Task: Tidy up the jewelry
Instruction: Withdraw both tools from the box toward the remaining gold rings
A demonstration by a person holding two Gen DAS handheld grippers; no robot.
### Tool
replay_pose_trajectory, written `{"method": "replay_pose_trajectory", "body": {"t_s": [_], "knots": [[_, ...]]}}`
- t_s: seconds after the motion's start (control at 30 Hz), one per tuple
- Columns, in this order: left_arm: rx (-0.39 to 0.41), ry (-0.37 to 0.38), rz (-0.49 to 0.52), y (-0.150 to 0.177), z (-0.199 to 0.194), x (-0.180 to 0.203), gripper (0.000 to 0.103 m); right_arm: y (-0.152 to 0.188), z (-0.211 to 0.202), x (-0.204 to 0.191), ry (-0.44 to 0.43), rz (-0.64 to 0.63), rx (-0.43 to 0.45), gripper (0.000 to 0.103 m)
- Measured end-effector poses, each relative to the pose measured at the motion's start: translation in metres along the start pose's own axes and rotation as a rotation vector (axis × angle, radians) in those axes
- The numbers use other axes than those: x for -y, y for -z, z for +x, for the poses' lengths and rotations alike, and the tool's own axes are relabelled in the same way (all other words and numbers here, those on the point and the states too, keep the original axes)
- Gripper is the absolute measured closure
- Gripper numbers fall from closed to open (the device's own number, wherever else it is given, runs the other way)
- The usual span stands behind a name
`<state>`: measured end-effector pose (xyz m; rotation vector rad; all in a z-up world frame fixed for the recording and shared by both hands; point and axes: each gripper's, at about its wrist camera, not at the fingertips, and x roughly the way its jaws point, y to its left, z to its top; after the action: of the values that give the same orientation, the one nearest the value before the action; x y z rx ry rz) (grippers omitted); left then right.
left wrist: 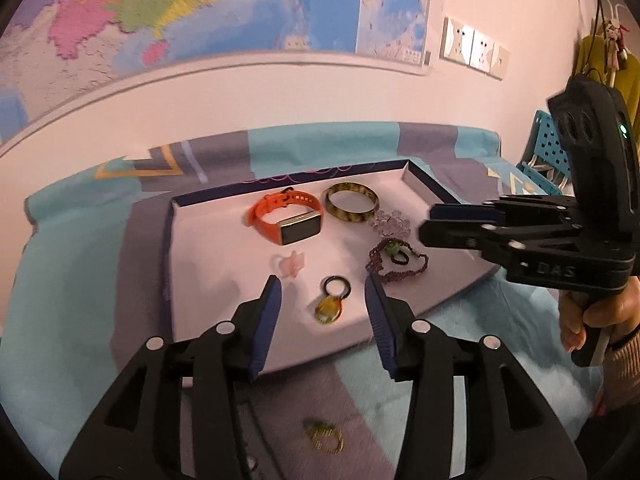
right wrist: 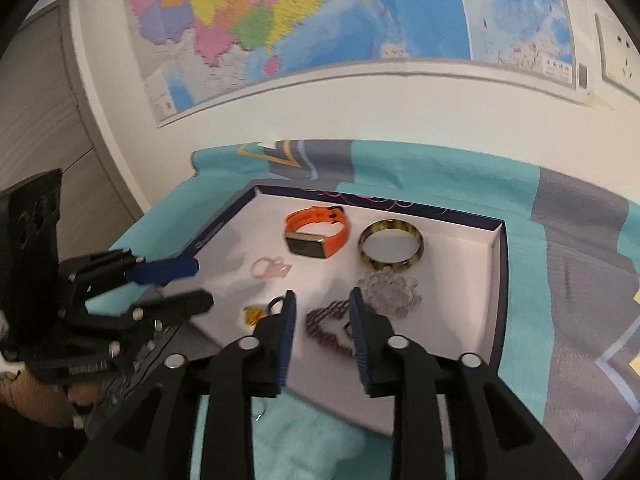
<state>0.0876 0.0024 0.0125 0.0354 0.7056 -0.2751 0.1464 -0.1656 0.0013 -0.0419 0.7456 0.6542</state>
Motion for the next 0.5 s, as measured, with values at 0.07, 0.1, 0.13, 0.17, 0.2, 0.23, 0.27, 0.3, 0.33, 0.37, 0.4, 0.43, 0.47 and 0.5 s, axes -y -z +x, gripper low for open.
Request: {"method": "replay_pose_trajectory", "body": {"t_s": [0.07,0.1,0.13,0.17,0.2,0.23,0.27,0.3,0.33,0.37,0.4,0.43,0.47,0.5], "knots": [[0.006,0.006,-0.008,0.006,-0.009,-0.004,0.056,0.006,-0.008,-0.007,-0.002,-0.022,0.003,0.067],[0.009,0.008,-0.012,0.011,-0.014,-0.006,0.055,0.012,-0.013,-0.011,-0.001,-0.038,0.003,0.066],[0.010,0.009,-0.012,0.015,-0.018,-0.007,0.054,0.016,-0.016,-0.014,-0.004,-0.046,0.005,0.065],[0.007,0.012,-0.009,0.020,-0.022,-0.008,0.053,0.021,-0.019,-0.016,-0.012,-0.050,0.000,0.064],[0.003,0.014,-0.004,0.026,-0.025,-0.008,0.052,0.028,-0.022,-0.019,-0.024,-0.054,-0.010,0.064],[-0.002,0.015,-0.001,0.030,-0.027,-0.008,0.051,0.032,-0.022,-0.021,-0.026,-0.059,-0.020,0.063],[-0.010,0.019,0.002,0.035,-0.028,-0.009,0.051,0.039,-0.021,-0.024,-0.017,-0.068,-0.035,0.062],[-0.024,0.032,0.007,0.040,-0.030,-0.008,0.051,0.043,-0.020,-0.026,-0.010,-0.073,-0.045,0.061],[-0.032,0.041,0.013,0.044,-0.030,-0.008,0.051,0.050,-0.016,-0.028,-0.014,-0.076,-0.066,0.061],[-0.040,0.044,0.021,0.048,-0.030,-0.006,0.051,0.053,-0.014,-0.030,-0.017,-0.075,-0.076,0.061],[-0.052,0.042,0.030,0.053,-0.030,-0.005,0.051,0.057,-0.011,-0.032,-0.017,-0.074,-0.087,0.061],[-0.061,0.044,0.033,0.057,-0.030,-0.005,0.051,0.061,-0.007,-0.034,-0.016,-0.075,-0.098,0.061],[-0.069,0.045,0.033,0.060,-0.030,-0.004,0.051,0.064,-0.004,-0.037,-0.014,-0.074,-0.106,0.061],[-0.074,0.043,0.031,0.063,-0.029,-0.004,0.051,0.066,-0.001,-0.039,-0.011,-0.074,-0.114,0.061]]}}
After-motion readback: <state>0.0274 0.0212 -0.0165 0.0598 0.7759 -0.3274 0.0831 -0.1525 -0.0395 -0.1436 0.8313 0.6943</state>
